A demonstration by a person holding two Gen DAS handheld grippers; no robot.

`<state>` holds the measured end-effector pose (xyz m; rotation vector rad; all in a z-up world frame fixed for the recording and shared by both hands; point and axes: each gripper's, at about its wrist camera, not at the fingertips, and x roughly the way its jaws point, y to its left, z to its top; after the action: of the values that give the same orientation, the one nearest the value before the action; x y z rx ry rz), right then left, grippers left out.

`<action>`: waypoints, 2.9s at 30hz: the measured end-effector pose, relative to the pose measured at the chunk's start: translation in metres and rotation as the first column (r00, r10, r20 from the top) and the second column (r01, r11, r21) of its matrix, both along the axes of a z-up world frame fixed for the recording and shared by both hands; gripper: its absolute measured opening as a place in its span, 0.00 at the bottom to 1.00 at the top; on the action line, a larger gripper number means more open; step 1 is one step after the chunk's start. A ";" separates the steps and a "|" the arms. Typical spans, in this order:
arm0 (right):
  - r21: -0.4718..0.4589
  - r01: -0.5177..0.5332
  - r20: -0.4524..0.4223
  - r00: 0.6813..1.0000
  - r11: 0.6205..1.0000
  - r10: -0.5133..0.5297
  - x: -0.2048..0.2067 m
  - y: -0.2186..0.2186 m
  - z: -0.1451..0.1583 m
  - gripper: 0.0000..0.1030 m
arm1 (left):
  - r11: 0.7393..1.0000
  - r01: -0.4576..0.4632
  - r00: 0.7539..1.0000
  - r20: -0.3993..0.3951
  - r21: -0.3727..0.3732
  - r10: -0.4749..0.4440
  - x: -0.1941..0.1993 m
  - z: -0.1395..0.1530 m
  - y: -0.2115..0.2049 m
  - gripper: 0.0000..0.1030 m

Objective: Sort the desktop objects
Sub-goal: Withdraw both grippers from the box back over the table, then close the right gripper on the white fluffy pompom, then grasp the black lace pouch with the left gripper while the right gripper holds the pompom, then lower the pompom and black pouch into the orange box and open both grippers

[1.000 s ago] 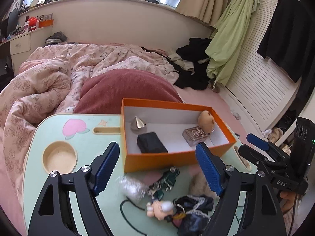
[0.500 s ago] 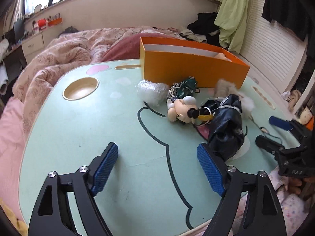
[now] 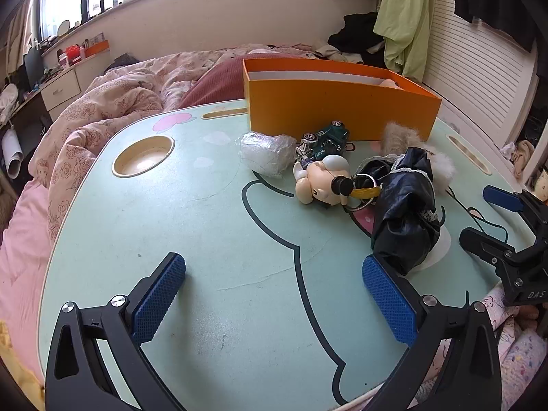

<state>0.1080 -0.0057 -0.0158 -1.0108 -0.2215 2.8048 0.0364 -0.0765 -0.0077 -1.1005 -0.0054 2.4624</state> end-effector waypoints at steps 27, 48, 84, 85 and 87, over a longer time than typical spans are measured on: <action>-0.004 -0.131 0.034 0.991 0.991 0.131 0.009 0.000 0.007 0.28 | 1.000 0.002 1.000 0.003 0.001 -0.002 -0.002 0.000 -0.001 1.00; -0.030 -0.104 -0.082 0.992 0.994 0.101 0.003 0.002 0.011 0.31 | 1.000 0.002 1.000 0.003 0.008 -0.002 -0.002 0.001 -0.002 1.00; -0.090 -0.115 -0.128 0.986 0.989 0.103 0.011 0.017 0.033 0.32 | 0.941 0.328 0.931 -0.197 0.085 -0.307 0.018 0.088 0.039 0.29; -0.088 -0.119 -0.133 0.985 0.989 0.107 0.009 0.015 0.038 0.32 | 0.943 0.317 0.934 -0.207 0.103 -0.292 0.014 0.095 0.033 0.29; -0.081 -0.119 -0.142 0.984 0.990 0.107 0.000 0.014 0.051 0.32 | 0.949 0.289 0.940 -0.227 0.124 -0.256 0.003 0.109 0.023 0.29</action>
<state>0.1085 0.0084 0.0356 -0.8424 -0.1425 2.9970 0.0393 -0.0534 0.1016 -0.7204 0.0181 2.2698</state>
